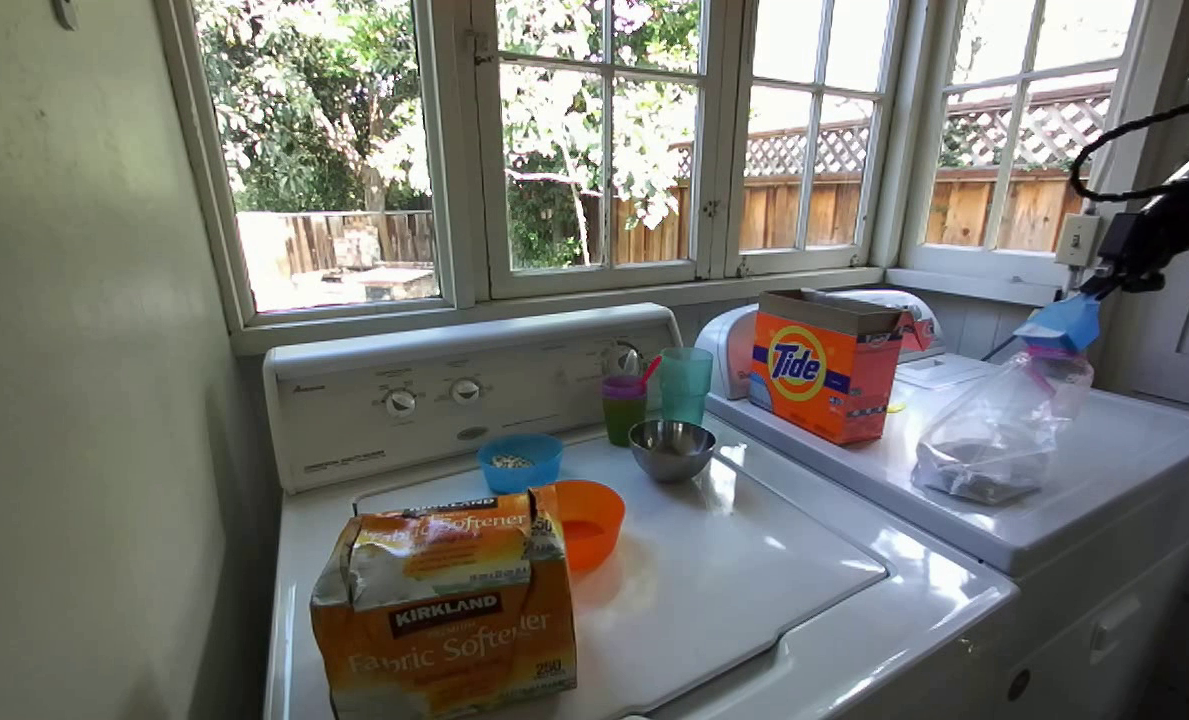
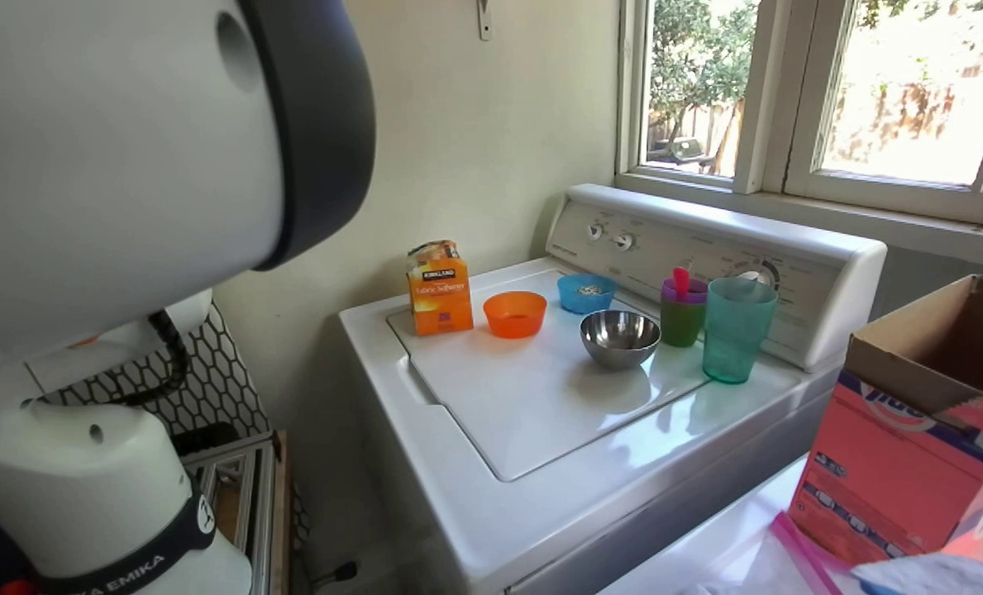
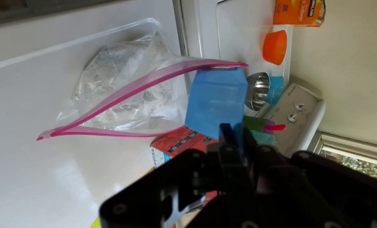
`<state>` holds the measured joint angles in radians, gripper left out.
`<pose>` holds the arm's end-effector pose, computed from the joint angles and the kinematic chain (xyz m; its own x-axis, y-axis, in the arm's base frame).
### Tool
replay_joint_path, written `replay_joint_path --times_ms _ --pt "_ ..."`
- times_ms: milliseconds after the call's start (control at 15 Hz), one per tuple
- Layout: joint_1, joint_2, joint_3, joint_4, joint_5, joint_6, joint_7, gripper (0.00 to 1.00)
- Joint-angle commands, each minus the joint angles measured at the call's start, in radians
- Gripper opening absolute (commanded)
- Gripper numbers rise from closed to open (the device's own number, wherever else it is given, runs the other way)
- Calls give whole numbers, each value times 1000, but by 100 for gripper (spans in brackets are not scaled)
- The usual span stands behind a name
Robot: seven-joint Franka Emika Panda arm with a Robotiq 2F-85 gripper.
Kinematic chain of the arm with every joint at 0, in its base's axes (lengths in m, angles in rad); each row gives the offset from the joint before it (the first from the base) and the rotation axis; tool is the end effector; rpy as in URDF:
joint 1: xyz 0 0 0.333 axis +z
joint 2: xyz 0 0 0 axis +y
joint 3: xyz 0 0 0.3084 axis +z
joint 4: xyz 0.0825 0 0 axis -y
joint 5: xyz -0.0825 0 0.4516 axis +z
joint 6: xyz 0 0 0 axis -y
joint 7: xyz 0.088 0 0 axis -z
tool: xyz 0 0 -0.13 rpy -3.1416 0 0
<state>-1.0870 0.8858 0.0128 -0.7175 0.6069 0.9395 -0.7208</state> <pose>0.4255 -0.6061 0.4043 0.9873 -0.1591 0.0004 -0.1014 -0.6309 -0.7692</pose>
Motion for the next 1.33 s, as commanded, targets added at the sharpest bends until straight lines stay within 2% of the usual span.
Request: replay_joint_path --times_ms 0,67,333,1267 --pt "-25 71 33 110 -12 -69 28 2" --pt "-19 56 13 84 5 -62 8 2" --pt "-31 61 24 89 33 -58 10 2" --pt "-32 63 89 77 97 -45 5 2"
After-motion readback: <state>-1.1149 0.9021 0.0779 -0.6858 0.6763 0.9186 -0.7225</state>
